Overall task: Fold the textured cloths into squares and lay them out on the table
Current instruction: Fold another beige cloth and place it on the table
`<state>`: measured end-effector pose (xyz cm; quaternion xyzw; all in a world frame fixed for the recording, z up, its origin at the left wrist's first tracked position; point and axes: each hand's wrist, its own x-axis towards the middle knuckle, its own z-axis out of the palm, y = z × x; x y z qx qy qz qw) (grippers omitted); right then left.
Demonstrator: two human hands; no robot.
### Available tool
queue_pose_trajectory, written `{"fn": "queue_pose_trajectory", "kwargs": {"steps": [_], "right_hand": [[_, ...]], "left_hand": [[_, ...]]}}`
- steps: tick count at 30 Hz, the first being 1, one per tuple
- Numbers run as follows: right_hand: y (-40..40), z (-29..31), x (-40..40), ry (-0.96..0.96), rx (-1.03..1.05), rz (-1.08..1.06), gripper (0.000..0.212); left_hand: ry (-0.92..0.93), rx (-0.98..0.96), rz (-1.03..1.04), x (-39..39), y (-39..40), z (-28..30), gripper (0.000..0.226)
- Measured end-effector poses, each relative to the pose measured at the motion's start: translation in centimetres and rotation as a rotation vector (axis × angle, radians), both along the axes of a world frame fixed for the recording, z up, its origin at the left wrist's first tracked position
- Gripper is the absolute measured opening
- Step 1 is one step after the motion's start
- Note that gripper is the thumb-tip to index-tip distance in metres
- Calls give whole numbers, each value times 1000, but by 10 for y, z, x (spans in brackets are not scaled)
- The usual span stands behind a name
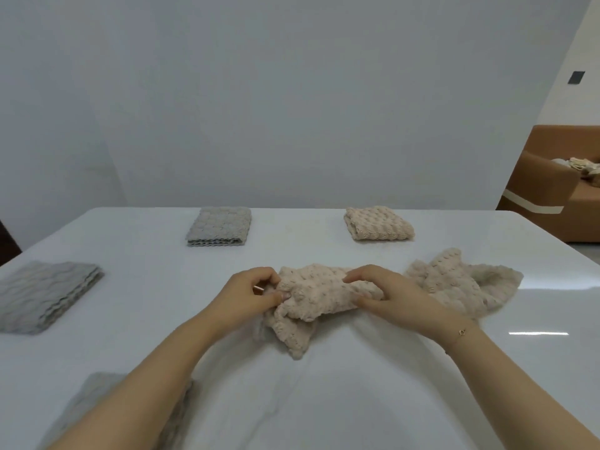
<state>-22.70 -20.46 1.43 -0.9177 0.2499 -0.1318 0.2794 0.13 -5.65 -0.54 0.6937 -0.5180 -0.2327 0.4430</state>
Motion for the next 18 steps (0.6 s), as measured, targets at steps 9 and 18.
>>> {"fn": "queue_pose_trajectory", "kwargs": {"steps": [9, 18], "right_hand": [[38, -13, 64, 70, 44, 98, 27], [48, -16, 98, 40, 206, 56, 10]], "left_hand": [[-15, 69, 206, 74, 86, 1, 13], [167, 182, 229, 92, 95, -1, 34]]}}
